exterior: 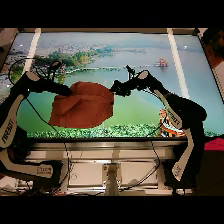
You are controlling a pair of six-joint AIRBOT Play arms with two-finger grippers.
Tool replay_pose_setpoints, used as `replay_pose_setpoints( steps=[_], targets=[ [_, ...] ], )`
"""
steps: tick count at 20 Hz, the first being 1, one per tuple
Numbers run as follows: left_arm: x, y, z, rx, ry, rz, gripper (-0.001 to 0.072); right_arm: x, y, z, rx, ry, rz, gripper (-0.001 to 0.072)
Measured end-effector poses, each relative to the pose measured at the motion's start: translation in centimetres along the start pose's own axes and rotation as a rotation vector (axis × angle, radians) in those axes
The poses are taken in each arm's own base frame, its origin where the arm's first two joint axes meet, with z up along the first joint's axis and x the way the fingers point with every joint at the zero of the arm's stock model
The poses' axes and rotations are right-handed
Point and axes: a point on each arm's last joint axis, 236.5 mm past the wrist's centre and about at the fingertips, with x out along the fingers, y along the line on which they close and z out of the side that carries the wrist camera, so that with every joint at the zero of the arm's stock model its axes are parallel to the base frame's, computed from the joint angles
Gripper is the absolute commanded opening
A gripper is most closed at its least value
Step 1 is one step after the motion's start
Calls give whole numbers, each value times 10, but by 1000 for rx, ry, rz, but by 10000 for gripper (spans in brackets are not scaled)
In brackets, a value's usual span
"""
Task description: Fold the clothes and pants, and hang the long-sleeved shirts on hangers.
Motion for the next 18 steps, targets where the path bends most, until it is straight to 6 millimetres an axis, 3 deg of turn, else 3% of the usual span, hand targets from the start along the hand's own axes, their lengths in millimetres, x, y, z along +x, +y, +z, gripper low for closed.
replay_pose_setpoints(
  steps=[7, 9, 11, 12, 14, 15, 18],
  targets=[
    [1, -3, 1, 3, -1, -5, 16, 13, 14, 13, 182, -16, 111, 439],
    [1, -3, 1, 3, -2, -5, 16, 12, 30, 20, 221, -40, 181, 317],
    [1, -3, 1, 3, -2, -5, 16, 13, 42, 26, 233, -63, 228, 291],
    [1, -3, 1, 3, -2, -5, 16, 13, 48, 28, 234, -75, 250, 159],
    [1, -3, 1, 3, -1, -5, 17, 16, 56, 29, 222, -86, 270, 50],
    [1, -3, 1, 3, -2, -5, 16, 17, 59, 29, 214, -93, 278, 14],
    [1, -2, 2, 3, -6, 0, 16, 20, 66, 27, 161, -103, 288, 13]
  ],
)
